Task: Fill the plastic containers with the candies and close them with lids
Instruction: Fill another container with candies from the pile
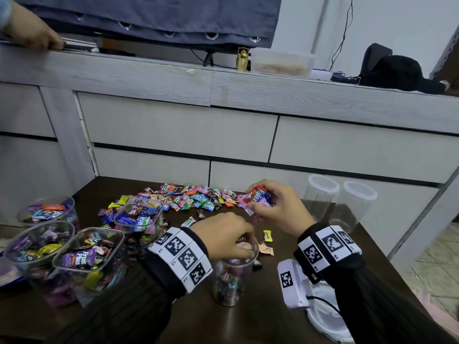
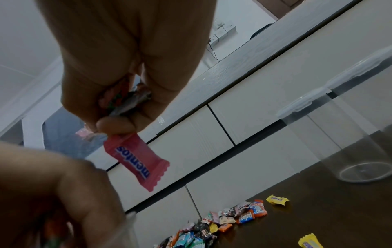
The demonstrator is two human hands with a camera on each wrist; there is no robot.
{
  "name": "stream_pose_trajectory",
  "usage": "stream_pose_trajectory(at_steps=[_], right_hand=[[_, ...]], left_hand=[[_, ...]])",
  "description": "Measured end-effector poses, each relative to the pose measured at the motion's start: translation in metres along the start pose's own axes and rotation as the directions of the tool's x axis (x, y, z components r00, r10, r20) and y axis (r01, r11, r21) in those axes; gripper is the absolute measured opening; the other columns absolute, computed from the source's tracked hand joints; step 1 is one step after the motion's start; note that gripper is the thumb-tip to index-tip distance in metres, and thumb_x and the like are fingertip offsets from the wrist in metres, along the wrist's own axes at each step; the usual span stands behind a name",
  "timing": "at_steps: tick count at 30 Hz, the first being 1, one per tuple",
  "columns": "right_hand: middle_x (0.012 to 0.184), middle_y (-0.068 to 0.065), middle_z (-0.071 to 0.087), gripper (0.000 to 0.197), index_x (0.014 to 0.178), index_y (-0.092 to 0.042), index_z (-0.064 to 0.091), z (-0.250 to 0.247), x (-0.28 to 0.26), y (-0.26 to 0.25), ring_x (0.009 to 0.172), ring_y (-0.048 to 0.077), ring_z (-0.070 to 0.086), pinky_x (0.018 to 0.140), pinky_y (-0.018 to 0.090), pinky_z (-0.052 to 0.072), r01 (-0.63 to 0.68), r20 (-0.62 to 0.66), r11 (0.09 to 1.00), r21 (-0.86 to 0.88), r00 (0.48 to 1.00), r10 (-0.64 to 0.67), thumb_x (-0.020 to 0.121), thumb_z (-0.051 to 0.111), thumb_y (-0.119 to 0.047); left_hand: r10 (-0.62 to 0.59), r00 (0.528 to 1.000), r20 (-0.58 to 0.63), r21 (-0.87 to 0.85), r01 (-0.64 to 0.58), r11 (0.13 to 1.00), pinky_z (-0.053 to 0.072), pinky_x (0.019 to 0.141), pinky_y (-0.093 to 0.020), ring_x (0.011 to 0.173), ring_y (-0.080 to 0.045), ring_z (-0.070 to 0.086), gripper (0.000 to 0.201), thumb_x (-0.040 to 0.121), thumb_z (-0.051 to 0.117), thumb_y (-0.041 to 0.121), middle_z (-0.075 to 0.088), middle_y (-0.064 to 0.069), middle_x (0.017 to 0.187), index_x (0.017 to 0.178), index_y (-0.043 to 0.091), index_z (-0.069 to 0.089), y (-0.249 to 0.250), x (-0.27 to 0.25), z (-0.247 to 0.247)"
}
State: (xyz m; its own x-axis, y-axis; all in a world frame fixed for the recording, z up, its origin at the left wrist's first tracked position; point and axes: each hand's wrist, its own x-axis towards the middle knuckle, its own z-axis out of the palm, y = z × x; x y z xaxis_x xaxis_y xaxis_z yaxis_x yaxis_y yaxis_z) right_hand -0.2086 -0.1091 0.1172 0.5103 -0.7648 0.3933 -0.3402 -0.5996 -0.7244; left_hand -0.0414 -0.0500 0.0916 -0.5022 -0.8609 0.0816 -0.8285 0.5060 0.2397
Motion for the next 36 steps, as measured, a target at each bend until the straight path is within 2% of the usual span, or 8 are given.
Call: stream_pose_trajectory(at_steps=[4, 7, 11, 16, 21, 26, 30, 36], right_hand=[[0.093, 0.006, 0.069, 0.025, 0.102, -0.011, 0.065, -0.006, 0.002, -0.008, 0.083, 0.025, 0.068, 0.072, 0.049, 0.056, 0.013, -0.014, 0.998, 0.063, 1.0, -0.013, 0.079, 0.074, -0.015], [0.092, 0.007, 0.069, 0.022, 0.099, -0.015, 0.065, -0.007, 0.003, -0.014, 0.076, 0.024, 0.068, 0.066, 0.042, 0.057, 0.024, -0.016, 0.988, 0.151, 1.0, -0.022, 0.08, 0.074, -0.012], [0.091, 0.007, 0.069, 0.022, 0.099, -0.016, 0.065, -0.003, 0.0, -0.021, 0.071, 0.025, 0.069, 0.06, 0.033, 0.058, 0.028, 0.002, 0.978, 0.205, 1.0, -0.029, 0.08, 0.073, -0.008], [0.098, 0.007, 0.069, 0.028, 0.105, -0.01, 0.063, 0.013, -0.007, -0.022, 0.087, 0.021, 0.07, 0.073, 0.043, 0.059, -0.011, 0.12, 0.987, 0.159, 0.993, -0.008, 0.079, 0.075, -0.016], [0.097, 0.011, 0.069, 0.026, 0.102, -0.01, 0.065, 0.041, -0.019, -0.012, 0.088, 0.024, 0.068, 0.08, 0.045, 0.057, -0.071, 0.186, 0.985, 0.159, 0.982, 0.041, 0.078, 0.075, -0.01], [0.095, -0.003, 0.064, 0.019, 0.098, -0.022, 0.06, 0.06, -0.032, -0.003, 0.085, 0.005, 0.058, 0.074, 0.012, 0.043, 0.06, 0.149, 0.993, -0.105, 0.988, -0.044, 0.081, 0.068, -0.017], [0.092, 0.001, 0.057, 0.015, 0.099, -0.013, 0.056, 0.065, -0.034, -0.007, 0.083, 0.011, 0.052, 0.073, 0.021, 0.039, 0.153, 0.169, 0.961, -0.232, 0.979, -0.116, 0.085, 0.06, -0.017], [0.088, 0.002, 0.055, 0.016, 0.097, -0.007, 0.054, 0.066, -0.038, -0.009, 0.079, 0.014, 0.049, 0.07, 0.023, 0.037, 0.17, 0.14, 0.949, -0.264, 0.981, -0.137, 0.084, 0.059, -0.014]], left_hand=[[0.011, 0.997, -0.077, -0.151, -0.022, 0.988, 0.044, 0.091, -0.031, 0.101, -0.012, 0.055, 0.025, 0.091, 0.062, 0.037, 0.056, 0.002, 0.107, 0.111, 0.024, 0.069, -0.005, -0.011, 0.007], [0.041, 0.967, -0.25, -0.303, -0.119, 0.946, 0.045, 0.092, -0.031, 0.1, -0.008, 0.057, 0.02, 0.087, 0.068, 0.033, 0.059, 0.005, 0.104, 0.102, 0.019, 0.07, -0.006, -0.021, 0.016], [-0.132, 0.893, -0.431, -0.432, -0.076, 0.899, 0.045, 0.089, -0.022, 0.104, -0.001, 0.052, 0.051, 0.068, 0.073, 0.061, 0.052, 0.015, 0.106, 0.105, 0.031, 0.054, -0.015, -0.035, 0.032], [-0.243, 0.923, -0.298, -0.574, 0.03, 0.818, 0.036, 0.095, -0.003, 0.117, 0.018, 0.045, 0.099, 0.043, 0.083, 0.07, 0.045, 0.032, 0.126, 0.124, 0.059, 0.028, -0.033, -0.041, 0.047], [-0.201, 0.962, -0.182, -0.582, 0.06, 0.811, 0.05, 0.092, -0.021, 0.103, 0.008, 0.062, 0.073, 0.048, 0.09, 0.054, 0.069, 0.023, 0.106, 0.113, 0.045, 0.057, -0.037, -0.033, 0.053], [-0.168, 0.969, -0.179, -0.609, 0.025, 0.793, 0.053, 0.091, -0.028, 0.103, 0.002, 0.065, 0.081, 0.052, 0.091, 0.053, 0.07, 0.018, 0.108, 0.12, 0.047, 0.048, -0.04, -0.032, 0.051], [-0.188, 0.967, -0.171, -0.584, 0.054, 0.81, 0.054, 0.09, -0.034, 0.1, 0.004, 0.064, 0.079, 0.049, 0.088, 0.062, 0.069, 0.019, 0.103, 0.114, 0.037, 0.051, -0.042, -0.031, 0.052], [-0.231, 0.958, -0.169, -0.556, 0.1, 0.825, 0.054, 0.085, -0.028, 0.096, 0.007, 0.062, 0.08, 0.043, 0.084, 0.07, 0.066, 0.025, 0.099, 0.109, 0.038, 0.051, -0.041, -0.032, 0.053]])
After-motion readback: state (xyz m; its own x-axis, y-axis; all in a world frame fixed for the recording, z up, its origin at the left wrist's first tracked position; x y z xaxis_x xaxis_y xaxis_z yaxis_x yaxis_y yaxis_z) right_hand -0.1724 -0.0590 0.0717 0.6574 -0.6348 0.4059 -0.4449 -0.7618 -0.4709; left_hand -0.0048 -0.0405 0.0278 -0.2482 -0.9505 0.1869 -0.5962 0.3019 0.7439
